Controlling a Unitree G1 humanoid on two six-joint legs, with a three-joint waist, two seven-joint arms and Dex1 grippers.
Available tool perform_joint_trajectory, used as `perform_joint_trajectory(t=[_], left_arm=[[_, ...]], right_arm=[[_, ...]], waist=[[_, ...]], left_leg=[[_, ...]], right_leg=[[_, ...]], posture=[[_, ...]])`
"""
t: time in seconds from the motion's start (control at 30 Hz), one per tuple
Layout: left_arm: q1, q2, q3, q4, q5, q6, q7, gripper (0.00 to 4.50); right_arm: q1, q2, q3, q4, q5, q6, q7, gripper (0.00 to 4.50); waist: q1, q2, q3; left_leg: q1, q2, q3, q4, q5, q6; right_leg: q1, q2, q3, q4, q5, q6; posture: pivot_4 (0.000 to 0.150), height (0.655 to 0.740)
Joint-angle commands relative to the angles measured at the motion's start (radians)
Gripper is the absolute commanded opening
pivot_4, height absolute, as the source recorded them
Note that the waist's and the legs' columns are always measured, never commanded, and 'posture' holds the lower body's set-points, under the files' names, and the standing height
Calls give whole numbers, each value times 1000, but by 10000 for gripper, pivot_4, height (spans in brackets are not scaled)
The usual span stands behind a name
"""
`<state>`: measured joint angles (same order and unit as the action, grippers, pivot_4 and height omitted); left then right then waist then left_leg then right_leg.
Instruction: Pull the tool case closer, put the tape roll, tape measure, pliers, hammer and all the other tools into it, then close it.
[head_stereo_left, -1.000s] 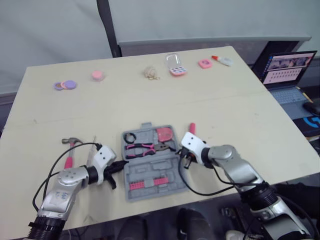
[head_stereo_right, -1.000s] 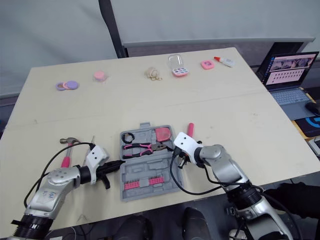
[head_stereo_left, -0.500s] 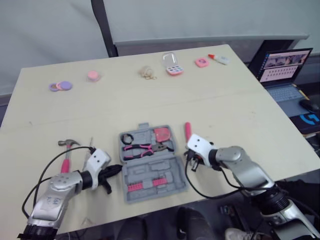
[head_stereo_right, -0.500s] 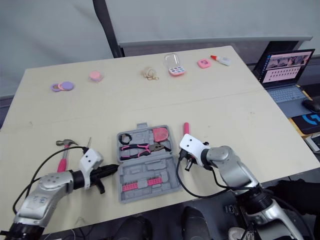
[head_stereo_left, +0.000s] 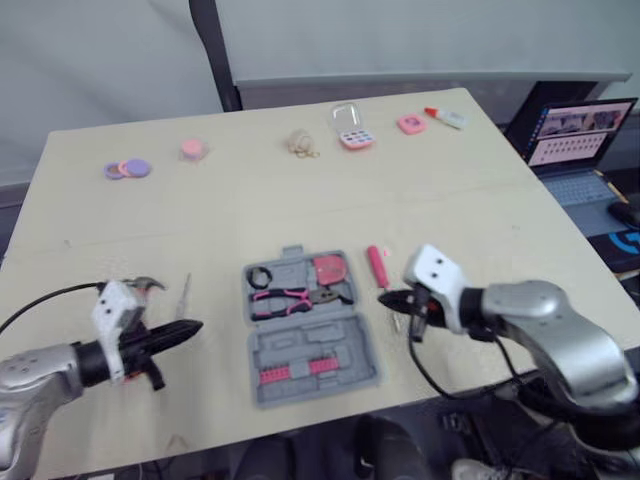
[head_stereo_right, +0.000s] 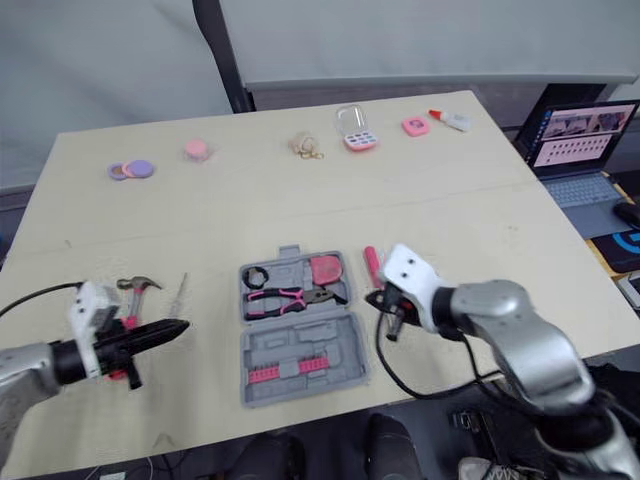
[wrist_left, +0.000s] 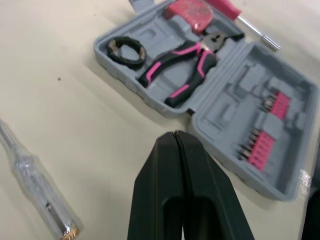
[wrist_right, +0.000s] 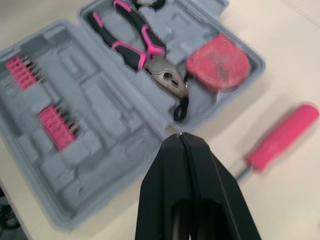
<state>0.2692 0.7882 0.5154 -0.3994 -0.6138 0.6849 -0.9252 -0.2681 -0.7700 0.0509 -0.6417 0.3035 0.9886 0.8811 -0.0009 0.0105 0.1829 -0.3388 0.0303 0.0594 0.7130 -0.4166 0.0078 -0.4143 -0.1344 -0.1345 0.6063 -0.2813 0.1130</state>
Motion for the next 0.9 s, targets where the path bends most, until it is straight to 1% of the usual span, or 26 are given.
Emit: perform_joint_trajectory(t=[0.03, 0.1, 0.23, 0.33, 0.4, 0.5, 0.6, 0.7, 0.73, 0.8, 0.83, 0.9], left_arm=[[154, -18, 136, -86, -74, -10, -88, 490], [238, -64, 182, -106, -88, -63, -116, 490], [394, -172, 200, -113, -48, -183, -149, 490], [491, -244, 195, -79, -3, -301, -182, 490], [574, -305, 207, -26, 34, -399, -209, 490], [637, -351, 211, 43, 66, -511, -234, 490], [661, -381, 206, 128, 85, -608, -245, 490], [659, -383, 188, 160, 78, -642, -249, 490], [660, -379, 178, 162, 72, -642, -255, 2730], [662, -371, 165, 165, 58, -638, -269, 8278], [659, -368, 161, 169, 56, -641, -270, 12595], [653, -364, 157, 177, 57, -647, -269, 23186]], right_arm=[[162, -43, -158, -113, 116, 4, 68, 331], [267, -53, -232, -134, 165, -23, 99, 331], [463, -49, -315, -129, 174, -167, 137, 331], [569, -50, -339, -122, 179, -237, 159, 331], [638, -44, -334, -106, 155, -292, 154, 331], [689, -40, -336, -81, 155, -328, 140, 331], [717, -35, -333, -44, 153, -351, 128, 331], [733, -39, -337, -32, 171, -353, 128, 331], [740, -41, -342, -30, 176, -349, 127, 2567], [765, -54, -366, -32, 192, -326, 135, 8529], [775, -60, -375, -34, 195, -322, 139, 12607], [785, -67, -383, -34, 198, -326, 142, 22984]], waist=[[1, 0, 0], [0, 0, 0], [1, -2, 1], [1, -2, 1], [0, -3, 1], [1, -4, 0], [3, -5, -1], [10, -6, -1], [12, -6, -2], [16, -6, -2], [18, -6, -2], [21, -7, -2]], left_leg=[[0, -1, 1, -1, 0, 0], [1, -1, 3, -2, -2, 0], [4, -1, 5, -1, -3, 0], [4, -1, 5, 3, -4, 2], [4, 1, 5, 3, -5, 2], [4, 2, 6, 3, -7, 4], [4, 3, 6, 4, -8, 7], [4, 2, 6, 5, -9, 9], [4, 2, 6, 5, -10, 10], [4, 1, 6, 5, -10, 10], [4, 1, 6, 5, -10, 11], [4, 1, 7, 5, -11, 11]], right_leg=[[0, 1, 0, -1, 0, 0], [1, 3, 0, -3, 0, 0], [3, 3, 1, -6, 1, 1], [4, 3, 3, -7, 1, 1], [3, 3, 4, -7, 1, 0], [3, 2, 5, -7, -2, -5], [2, 1, 5, -7, -5, -11], [2, -2, 5, -7, -6, -12], [2, -2, 5, -7, -6, -12], [2, -2, 5, -8, -6, -12], [2, -3, 5, -8, -5, -11], [2, -3, 4, -8, -5, -10]], posture=[[1500, 7287], [1500, 7287], [1500, 7287], [1500, 7287], [1500, 7287], [1500, 7287], [1500, 7287], [1500, 7287], [1500, 7287], [1500, 7287], [1500, 7287], [1500, 7287]])
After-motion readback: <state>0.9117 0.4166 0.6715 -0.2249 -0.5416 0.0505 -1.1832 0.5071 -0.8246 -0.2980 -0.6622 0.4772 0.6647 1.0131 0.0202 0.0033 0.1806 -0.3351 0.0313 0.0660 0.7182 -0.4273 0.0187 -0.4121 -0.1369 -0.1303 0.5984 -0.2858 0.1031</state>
